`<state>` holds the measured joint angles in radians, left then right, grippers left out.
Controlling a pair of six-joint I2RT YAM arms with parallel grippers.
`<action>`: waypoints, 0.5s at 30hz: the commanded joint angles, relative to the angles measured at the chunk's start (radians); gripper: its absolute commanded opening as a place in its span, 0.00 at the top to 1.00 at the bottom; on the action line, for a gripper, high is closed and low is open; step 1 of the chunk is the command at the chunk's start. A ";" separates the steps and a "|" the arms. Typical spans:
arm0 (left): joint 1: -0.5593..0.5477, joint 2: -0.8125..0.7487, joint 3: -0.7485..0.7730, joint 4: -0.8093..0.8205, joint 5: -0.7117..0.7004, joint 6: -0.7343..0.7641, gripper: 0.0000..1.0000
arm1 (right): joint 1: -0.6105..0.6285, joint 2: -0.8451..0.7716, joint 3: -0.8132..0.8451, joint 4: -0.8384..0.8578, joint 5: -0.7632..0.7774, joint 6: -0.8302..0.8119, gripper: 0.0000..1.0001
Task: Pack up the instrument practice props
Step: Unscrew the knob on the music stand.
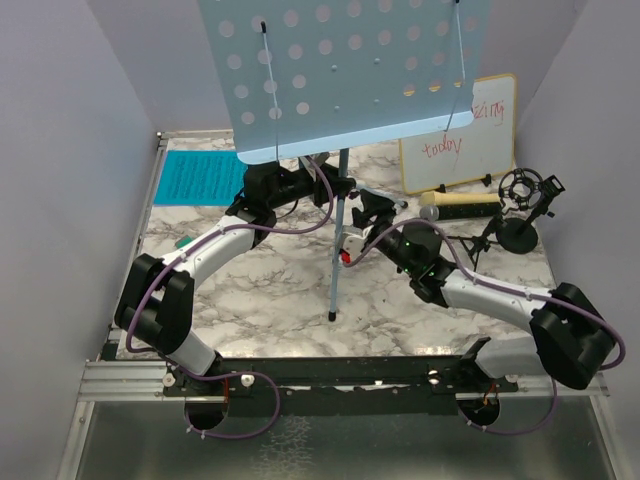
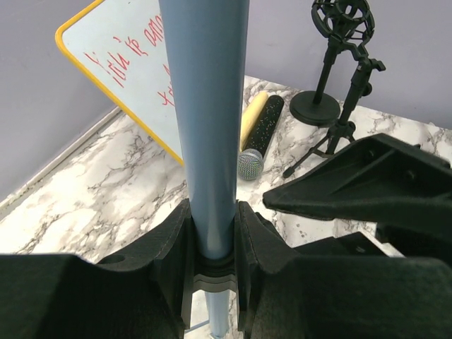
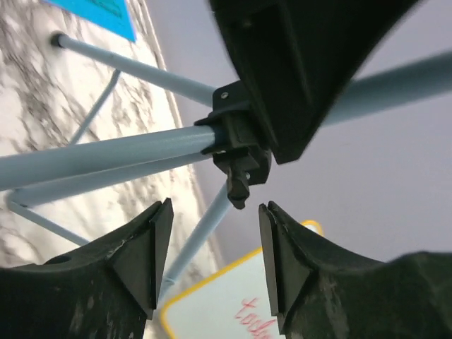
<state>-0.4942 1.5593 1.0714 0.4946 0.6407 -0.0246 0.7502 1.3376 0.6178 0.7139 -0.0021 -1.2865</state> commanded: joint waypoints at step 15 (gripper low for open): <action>-0.001 0.039 -0.077 -0.296 -0.010 -0.004 1.00 | -0.246 -0.130 0.014 0.010 -0.208 1.656 0.26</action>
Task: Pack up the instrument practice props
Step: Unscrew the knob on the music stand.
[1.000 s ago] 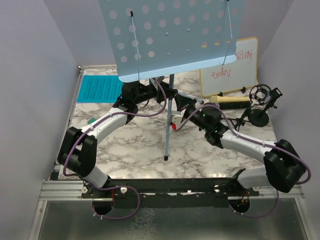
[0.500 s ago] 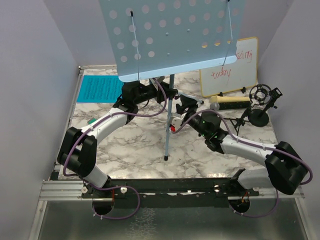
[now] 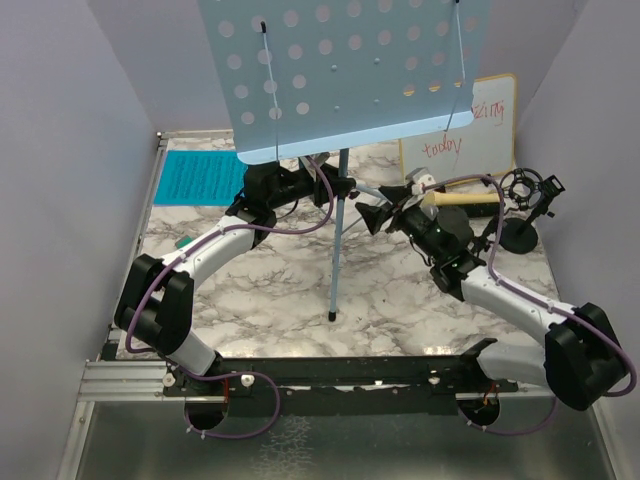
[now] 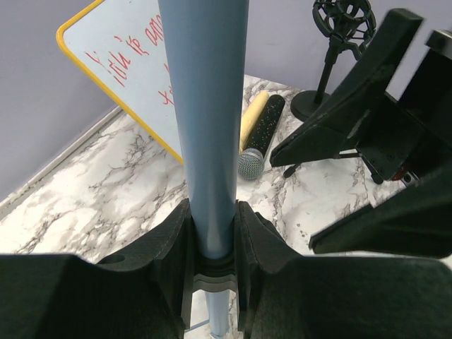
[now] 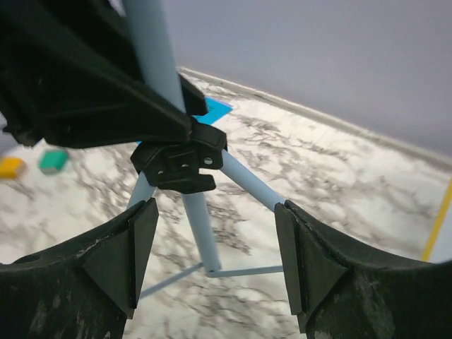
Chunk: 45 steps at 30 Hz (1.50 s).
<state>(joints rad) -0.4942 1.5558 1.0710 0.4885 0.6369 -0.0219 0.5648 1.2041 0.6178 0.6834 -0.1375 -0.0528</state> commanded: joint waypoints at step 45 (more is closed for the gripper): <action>-0.003 0.050 -0.074 -0.293 -0.005 -0.010 1.00 | -0.129 0.167 0.167 -0.189 -0.344 0.386 0.82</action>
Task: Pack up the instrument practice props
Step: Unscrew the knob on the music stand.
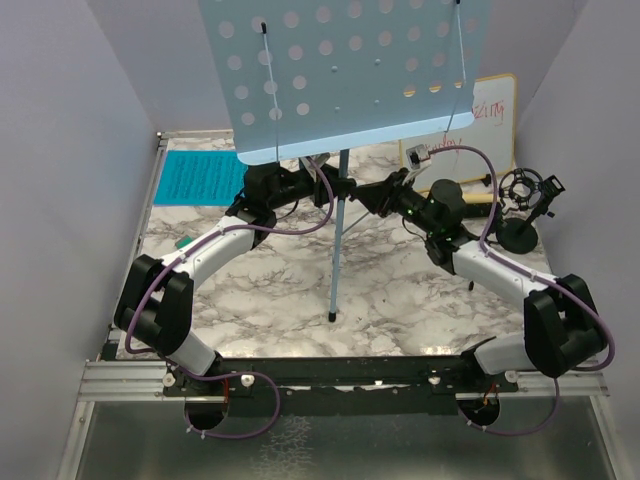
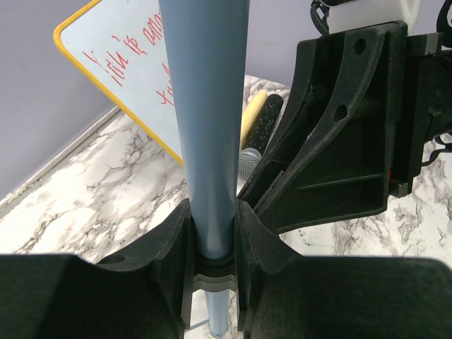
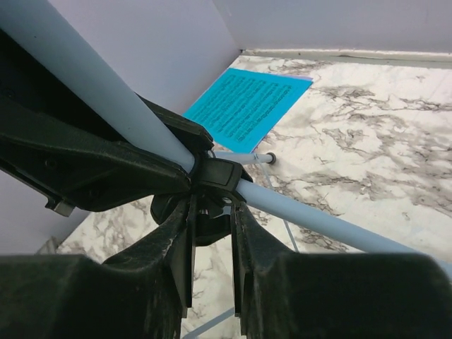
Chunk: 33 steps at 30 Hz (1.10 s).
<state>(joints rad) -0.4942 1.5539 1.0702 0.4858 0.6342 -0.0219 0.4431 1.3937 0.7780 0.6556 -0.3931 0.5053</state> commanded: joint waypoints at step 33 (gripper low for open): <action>-0.011 0.032 -0.099 -0.266 0.003 -0.034 1.00 | 0.028 -0.194 -0.024 -0.160 -0.024 -0.368 0.40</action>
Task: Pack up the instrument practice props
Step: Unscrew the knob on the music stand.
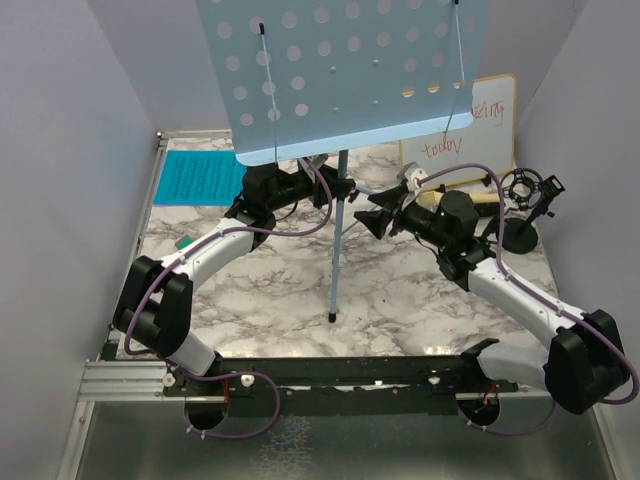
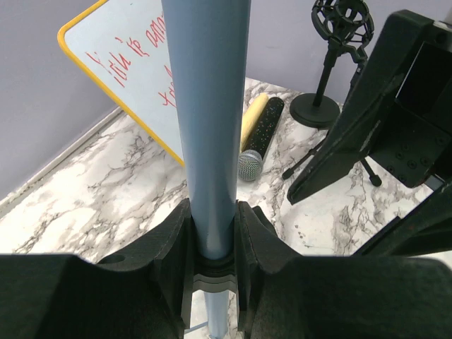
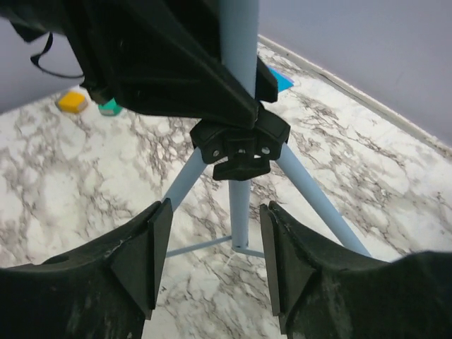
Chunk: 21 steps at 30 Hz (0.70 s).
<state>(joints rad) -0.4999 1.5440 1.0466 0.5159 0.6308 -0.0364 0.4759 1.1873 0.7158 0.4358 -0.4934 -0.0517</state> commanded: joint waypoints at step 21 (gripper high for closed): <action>-0.005 0.034 -0.071 -0.307 0.011 -0.014 1.00 | -0.012 0.206 0.181 0.020 0.041 0.125 0.62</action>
<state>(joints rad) -0.4995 1.5341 1.0466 0.4957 0.6205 -0.0330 0.4694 1.3678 0.8635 0.4698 -0.4339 0.1463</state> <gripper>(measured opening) 0.288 0.421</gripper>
